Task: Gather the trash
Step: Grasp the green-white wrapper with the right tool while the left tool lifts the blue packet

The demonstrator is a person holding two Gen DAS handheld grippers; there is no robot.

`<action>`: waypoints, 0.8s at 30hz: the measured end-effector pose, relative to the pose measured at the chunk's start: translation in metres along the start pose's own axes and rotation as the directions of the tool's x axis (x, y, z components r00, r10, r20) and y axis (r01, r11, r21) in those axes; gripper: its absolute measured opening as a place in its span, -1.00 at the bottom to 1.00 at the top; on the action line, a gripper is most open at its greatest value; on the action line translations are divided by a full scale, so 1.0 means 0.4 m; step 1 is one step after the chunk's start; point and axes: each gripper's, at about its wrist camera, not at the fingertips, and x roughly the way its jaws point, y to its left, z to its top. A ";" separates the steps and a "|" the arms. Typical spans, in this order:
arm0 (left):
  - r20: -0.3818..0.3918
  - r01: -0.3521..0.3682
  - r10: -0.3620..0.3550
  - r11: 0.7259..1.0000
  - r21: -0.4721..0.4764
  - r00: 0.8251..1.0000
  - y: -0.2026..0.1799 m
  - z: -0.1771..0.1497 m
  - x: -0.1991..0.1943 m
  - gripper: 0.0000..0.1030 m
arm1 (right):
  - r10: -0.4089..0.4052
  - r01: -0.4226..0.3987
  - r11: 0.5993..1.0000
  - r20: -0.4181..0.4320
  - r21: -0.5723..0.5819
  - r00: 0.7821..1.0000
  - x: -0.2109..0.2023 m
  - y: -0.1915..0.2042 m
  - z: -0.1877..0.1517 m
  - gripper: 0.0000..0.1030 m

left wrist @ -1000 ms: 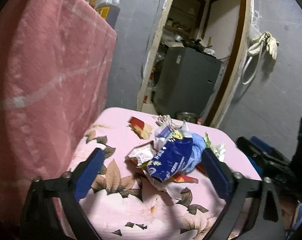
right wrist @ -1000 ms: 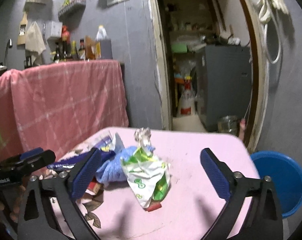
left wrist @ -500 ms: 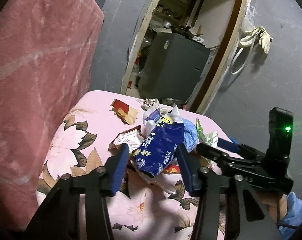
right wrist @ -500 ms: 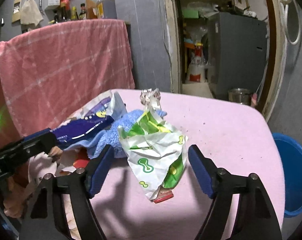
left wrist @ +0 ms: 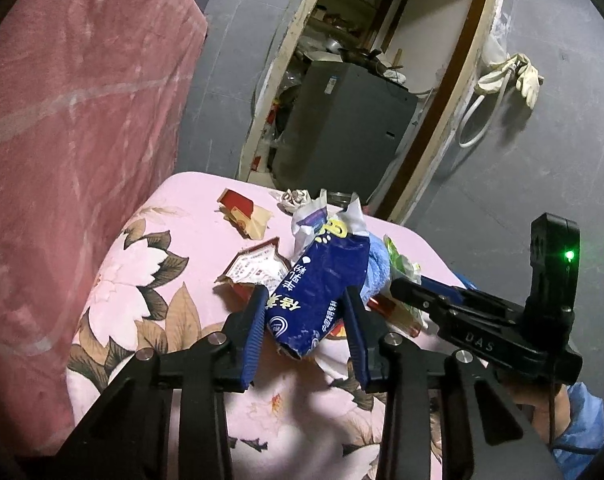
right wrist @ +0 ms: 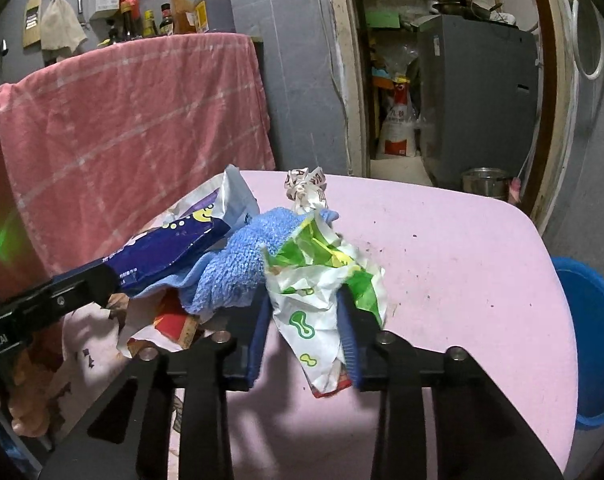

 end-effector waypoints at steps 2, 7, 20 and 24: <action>-0.009 -0.004 0.004 1.000 0.004 1.000 -0.006 -0.006 -0.001 -0.48 | 0.002 -0.002 1.000 -0.002 0.004 1.000 -0.001 -0.001 -0.001 -0.57; -0.009 0.001 -0.001 1.000 -0.002 1.000 -0.020 -0.021 -0.013 -0.52 | -0.002 0.002 1.000 0.016 -0.004 1.000 -0.020 0.005 -0.007 -0.82; 0.056 -0.008 0.007 0.999 0.032 0.998 -0.074 -0.050 -0.065 -0.84 | -0.008 0.008 1.000 0.178 0.004 0.984 -0.132 0.011 -0.028 -0.88; 0.117 -0.014 0.007 0.998 0.059 0.993 -0.117 -0.048 -0.085 -0.84 | -0.033 0.032 0.999 0.259 0.005 0.965 -0.192 0.006 -0.032 -0.88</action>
